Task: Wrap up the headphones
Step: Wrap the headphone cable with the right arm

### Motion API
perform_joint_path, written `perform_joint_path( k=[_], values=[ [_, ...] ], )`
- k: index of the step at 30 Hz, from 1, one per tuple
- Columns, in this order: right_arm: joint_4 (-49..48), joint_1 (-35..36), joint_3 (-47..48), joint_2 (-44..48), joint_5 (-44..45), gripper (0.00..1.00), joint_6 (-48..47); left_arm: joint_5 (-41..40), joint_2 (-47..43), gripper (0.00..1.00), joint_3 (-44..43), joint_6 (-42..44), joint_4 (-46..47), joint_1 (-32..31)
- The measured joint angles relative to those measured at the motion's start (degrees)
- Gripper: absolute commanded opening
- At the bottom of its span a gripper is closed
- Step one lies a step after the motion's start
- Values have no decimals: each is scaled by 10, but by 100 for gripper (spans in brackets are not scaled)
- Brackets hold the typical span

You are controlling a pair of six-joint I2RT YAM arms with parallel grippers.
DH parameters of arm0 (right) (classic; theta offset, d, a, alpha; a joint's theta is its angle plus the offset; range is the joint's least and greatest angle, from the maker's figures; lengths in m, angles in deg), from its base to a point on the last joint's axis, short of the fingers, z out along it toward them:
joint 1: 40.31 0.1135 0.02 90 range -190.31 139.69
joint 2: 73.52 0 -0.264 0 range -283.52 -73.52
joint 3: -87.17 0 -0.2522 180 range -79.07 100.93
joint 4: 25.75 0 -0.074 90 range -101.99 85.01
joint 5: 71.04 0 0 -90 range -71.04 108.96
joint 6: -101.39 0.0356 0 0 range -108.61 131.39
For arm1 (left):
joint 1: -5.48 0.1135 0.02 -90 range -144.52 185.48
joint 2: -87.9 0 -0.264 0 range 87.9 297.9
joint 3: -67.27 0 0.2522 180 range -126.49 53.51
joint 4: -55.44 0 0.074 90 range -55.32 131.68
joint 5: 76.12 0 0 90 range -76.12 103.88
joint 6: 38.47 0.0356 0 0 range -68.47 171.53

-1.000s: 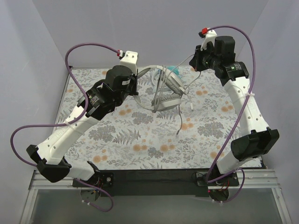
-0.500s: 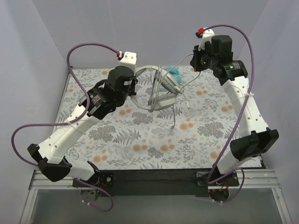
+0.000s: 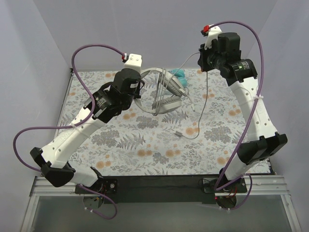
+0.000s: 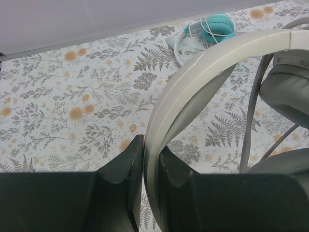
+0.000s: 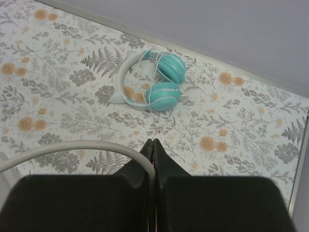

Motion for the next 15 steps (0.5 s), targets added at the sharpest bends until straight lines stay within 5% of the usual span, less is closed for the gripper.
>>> perform_joint_path(
  k=[15],
  values=[
    [-7,17,19,-60,-22,1,-30,87,0,0,0,-14,-1,0]
  ],
)
